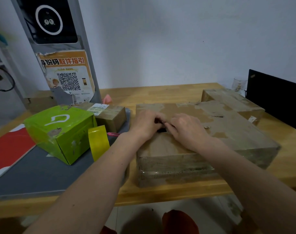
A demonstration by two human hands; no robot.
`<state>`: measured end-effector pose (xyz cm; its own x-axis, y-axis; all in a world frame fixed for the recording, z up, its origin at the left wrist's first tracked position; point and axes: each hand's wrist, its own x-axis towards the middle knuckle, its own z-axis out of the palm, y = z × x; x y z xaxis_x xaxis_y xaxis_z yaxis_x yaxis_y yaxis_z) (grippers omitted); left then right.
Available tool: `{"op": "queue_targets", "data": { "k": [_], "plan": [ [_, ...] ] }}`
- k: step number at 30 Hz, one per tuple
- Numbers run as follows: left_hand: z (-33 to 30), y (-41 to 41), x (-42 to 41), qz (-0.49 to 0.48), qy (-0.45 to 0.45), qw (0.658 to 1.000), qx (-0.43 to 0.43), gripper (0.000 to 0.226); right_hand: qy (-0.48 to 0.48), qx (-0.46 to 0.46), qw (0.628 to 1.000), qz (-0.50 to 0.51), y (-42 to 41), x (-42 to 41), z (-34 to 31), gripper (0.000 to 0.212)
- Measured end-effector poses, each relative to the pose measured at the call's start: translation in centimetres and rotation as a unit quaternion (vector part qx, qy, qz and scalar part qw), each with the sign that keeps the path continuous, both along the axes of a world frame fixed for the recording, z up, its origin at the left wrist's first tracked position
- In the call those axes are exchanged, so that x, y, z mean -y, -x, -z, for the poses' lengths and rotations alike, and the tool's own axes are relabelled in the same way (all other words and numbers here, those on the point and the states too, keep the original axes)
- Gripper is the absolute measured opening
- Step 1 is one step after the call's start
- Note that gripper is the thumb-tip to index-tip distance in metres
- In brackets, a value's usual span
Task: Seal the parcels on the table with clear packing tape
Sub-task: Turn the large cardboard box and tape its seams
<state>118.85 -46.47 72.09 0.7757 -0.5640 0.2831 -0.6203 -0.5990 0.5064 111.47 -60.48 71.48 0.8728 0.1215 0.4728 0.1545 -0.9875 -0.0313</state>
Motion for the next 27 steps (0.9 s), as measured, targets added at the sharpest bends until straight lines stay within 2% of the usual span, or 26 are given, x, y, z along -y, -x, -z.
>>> {"op": "queue_targets", "data": {
  "k": [4,11,21,27],
  "plan": [
    [0.0,-0.6,-0.8,0.031,0.021,0.999,-0.006,0.017,-0.013,-0.016,1.000,-0.001,-0.1,-0.1,0.1,0.032],
    [0.2,-0.7,-1.7,0.082,-0.025,0.996,0.015,0.021,-0.075,-0.038,0.996,0.012,-0.6,-0.2,-0.1,0.021],
    [-0.3,-0.7,-0.9,0.071,-0.091,0.990,0.078,0.033,-0.084,-0.038,0.996,0.006,-0.4,-0.7,-0.2,0.027],
    [0.0,-0.1,-0.9,0.016,-0.028,0.993,0.113,0.027,-0.063,-0.033,0.997,-0.005,-0.1,-0.8,-0.1,0.027]
  ]
}}
